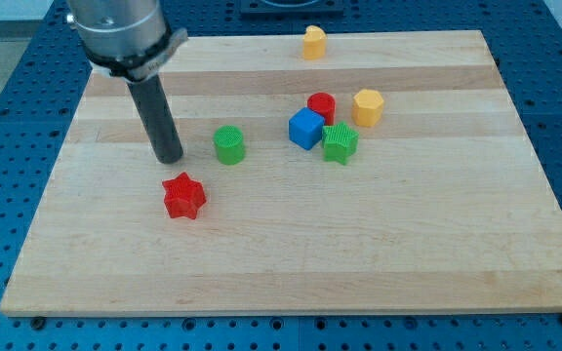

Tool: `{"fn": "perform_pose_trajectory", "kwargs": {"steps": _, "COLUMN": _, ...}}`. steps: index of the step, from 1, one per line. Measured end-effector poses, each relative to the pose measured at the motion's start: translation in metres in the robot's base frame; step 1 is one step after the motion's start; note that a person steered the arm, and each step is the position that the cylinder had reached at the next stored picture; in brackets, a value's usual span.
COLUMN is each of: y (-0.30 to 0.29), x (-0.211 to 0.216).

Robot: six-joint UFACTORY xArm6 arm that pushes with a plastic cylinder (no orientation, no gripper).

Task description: Push the green circle close to the red circle

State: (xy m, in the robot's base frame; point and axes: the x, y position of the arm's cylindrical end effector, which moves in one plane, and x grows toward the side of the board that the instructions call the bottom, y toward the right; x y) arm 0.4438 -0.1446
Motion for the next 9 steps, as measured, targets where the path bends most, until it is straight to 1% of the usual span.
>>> {"fn": "perform_pose_trajectory", "kwargs": {"steps": 1, "y": 0.027, "x": 0.016}}
{"fn": "perform_pose_trajectory", "kwargs": {"steps": 2, "y": 0.056, "x": -0.004}}
{"fn": "perform_pose_trajectory", "kwargs": {"steps": 4, "y": 0.056, "x": -0.068}}
{"fn": "perform_pose_trajectory", "kwargs": {"steps": 5, "y": 0.062, "x": -0.091}}
{"fn": "perform_pose_trajectory", "kwargs": {"steps": 6, "y": 0.092, "x": -0.096}}
{"fn": "perform_pose_trajectory", "kwargs": {"steps": 8, "y": 0.1, "x": -0.082}}
{"fn": "perform_pose_trajectory", "kwargs": {"steps": 9, "y": 0.115, "x": -0.081}}
